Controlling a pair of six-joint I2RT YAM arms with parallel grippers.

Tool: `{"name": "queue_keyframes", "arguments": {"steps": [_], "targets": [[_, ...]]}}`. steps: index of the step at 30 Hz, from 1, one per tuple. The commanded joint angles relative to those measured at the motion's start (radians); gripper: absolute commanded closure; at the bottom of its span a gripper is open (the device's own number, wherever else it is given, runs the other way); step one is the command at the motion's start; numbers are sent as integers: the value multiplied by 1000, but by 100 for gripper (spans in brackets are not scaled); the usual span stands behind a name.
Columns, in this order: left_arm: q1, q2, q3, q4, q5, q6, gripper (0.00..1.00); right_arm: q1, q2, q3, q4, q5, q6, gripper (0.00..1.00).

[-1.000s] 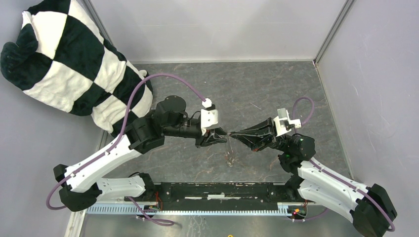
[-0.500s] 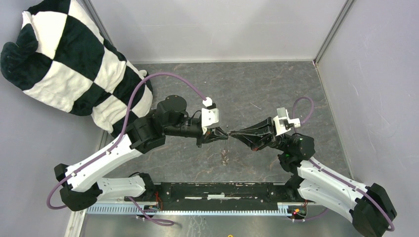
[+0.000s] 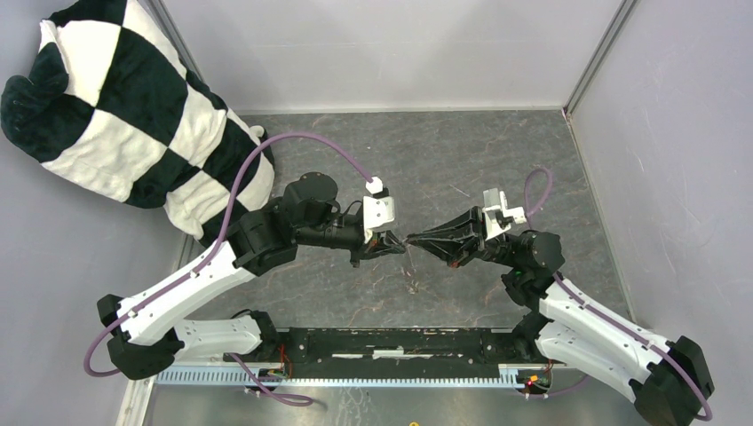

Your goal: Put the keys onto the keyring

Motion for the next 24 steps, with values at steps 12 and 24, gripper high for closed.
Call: {"name": "queue_keyframes", "arguments": {"steps": [12,24], "targets": [[1,1,12,69,-42,-17,79,2,1,16,-2,-53,17,99],[1,5,10,27,-62,19,98,2,-20,35,-63,-43,-16,90]]}}
